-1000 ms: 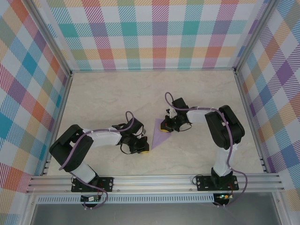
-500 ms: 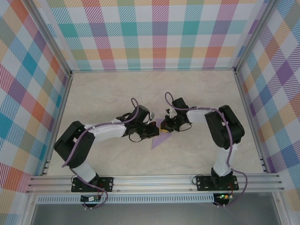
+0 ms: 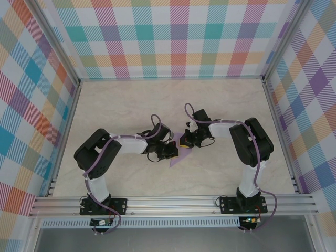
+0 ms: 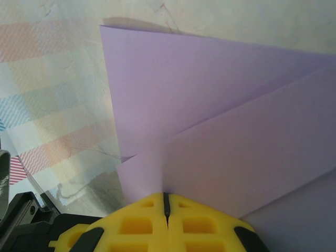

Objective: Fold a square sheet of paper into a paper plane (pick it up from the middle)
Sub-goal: Fourth fold the wing at the center of the table.

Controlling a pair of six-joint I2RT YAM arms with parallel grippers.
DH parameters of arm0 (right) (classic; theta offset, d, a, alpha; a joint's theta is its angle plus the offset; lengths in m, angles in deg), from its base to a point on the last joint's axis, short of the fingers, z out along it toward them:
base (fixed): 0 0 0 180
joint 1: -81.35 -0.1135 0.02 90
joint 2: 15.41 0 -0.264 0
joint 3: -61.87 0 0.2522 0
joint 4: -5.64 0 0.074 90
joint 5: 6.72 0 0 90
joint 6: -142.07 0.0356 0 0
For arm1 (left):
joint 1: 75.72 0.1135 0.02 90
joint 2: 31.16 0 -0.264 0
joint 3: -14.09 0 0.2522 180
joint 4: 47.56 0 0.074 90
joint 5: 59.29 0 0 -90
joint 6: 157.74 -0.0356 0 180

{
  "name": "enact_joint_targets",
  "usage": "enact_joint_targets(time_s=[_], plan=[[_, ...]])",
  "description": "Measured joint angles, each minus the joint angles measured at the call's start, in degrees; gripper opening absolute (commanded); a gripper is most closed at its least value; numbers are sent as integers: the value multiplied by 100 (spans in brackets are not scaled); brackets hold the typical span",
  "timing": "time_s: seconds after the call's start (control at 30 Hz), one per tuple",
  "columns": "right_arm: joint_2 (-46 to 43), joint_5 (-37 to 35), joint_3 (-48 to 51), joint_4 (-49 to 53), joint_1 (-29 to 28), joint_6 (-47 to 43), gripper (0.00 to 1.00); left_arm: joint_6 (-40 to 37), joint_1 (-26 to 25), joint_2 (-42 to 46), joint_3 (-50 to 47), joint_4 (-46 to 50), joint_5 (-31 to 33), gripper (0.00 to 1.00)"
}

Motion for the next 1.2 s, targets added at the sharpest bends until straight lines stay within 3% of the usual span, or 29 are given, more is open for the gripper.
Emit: enact_joint_targets(time_s=[0.23, 0.47, 0.67, 0.8, 0.97, 1.2], plan=[[7, 4, -13, 11, -11, -2, 3, -157, -7, 452, -654, -219, -111, 0], [17, 2, -42, 50, -11, -2, 3, -348, -114, 1161, -1204, 435, -120, 0], [17, 0, -48, 66, -11, 0, 3, -450, -173, 1519, -1244, 1182, -101, 0], [17, 0, -50, 68, -11, 0, 3, -348, -181, 1700, -1034, 1169, -57, 0], [17, -4, -72, 94, -17, 0, 4, -170, -188, 1600, -575, 763, 94, 0], [4, -9, -76, 101, -24, -2, 4, -120, -192, 782, -260, 518, 299, 0]])
